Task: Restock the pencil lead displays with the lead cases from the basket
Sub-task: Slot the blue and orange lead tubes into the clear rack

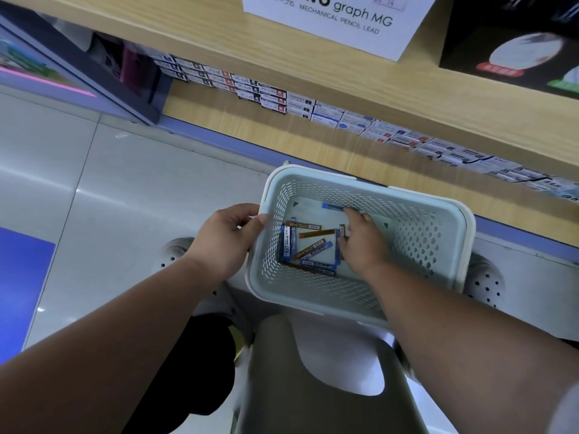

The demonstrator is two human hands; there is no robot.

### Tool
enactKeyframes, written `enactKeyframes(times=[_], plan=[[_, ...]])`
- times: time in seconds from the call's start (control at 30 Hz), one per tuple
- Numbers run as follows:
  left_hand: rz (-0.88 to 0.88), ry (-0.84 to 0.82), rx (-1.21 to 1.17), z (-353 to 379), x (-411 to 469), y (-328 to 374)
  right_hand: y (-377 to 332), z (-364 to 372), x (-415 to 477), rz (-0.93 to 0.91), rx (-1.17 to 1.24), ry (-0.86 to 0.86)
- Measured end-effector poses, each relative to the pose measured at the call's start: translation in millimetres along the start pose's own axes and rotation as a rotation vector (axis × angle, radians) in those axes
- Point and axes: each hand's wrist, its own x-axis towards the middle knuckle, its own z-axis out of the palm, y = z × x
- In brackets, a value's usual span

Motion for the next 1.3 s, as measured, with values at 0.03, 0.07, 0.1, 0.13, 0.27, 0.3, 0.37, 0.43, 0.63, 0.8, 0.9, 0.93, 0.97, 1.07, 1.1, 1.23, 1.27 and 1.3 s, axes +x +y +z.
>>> enactKeyframes(times=[0.03,0.07,0.1,0.13,0.27,0.3,0.37,0.43,0.63,0.8,0.9,0.93,0.97,1.07,1.1,1.23,1.27,1.3], plan=[[-0.001,0.001,0.006,0.0,-0.1,0.0,-1.5,-0.2,0.6,0.011,0.016,-0.008],[-0.001,0.004,0.01,0.2,-0.6,0.2,-3.2,0.3,1.4,0.022,0.03,-0.023],[-0.002,0.009,0.012,0.6,-1.2,0.5,-5.0,1.5,2.7,0.029,0.039,-0.038],[-0.003,0.013,0.012,1.2,-1.8,0.7,-6.9,3.1,4.1,0.033,0.041,-0.055],[-0.01,0.017,0.008,1.9,-1.4,0.5,-11.6,6.9,7.7,0.04,0.053,-0.128],[-0.01,0.016,0.005,1.5,-1.2,0.6,-11.8,6.4,7.6,0.033,0.05,-0.138],[-0.006,0.017,0.003,0.8,-0.6,0.0,-11.0,5.1,7.2,-0.006,0.011,-0.137],[-0.003,0.019,0.002,0.5,-0.8,-0.3,-9.8,4.7,7.0,-0.059,-0.032,-0.094],[-0.004,0.033,0.012,2.8,-0.7,-2.2,-21.2,11.1,7.7,-0.115,-0.038,-0.136],[-0.023,0.025,-0.021,3.7,1.4,-5.6,-21.4,8.8,3.4,-0.265,-0.194,-0.263],[-0.014,0.044,-0.013,4.9,0.8,-6.1,-15.8,4.1,0.7,-0.383,-0.309,-0.321],[0.001,0.052,0.008,5.2,0.3,-6.1,-14.7,3.2,0.6,-0.406,-0.332,-0.341],[0.02,0.061,0.043,5.5,-0.1,-5.8,-14.8,2.7,0.7,-0.423,-0.356,-0.362],[0.043,0.07,0.111,4.8,-0.6,-3.6,-18.6,5.2,0.5,-0.444,-0.4,-0.394],[0.043,0.068,0.117,4.2,-0.2,-3.6,-20.4,6.1,0.0,-0.447,-0.409,-0.399],[0.039,0.071,0.124,3.5,1.4,-3.6,-23.1,9.5,-1.3,-0.441,-0.409,-0.433],[0.034,0.068,0.122,3.6,1.4,-3.2,-23.3,9.7,-1.8,-0.436,-0.403,-0.434],[0.031,0.066,0.123,3.6,1.2,-2.4,-23.5,10.0,-2.2,-0.43,-0.397,-0.434]])
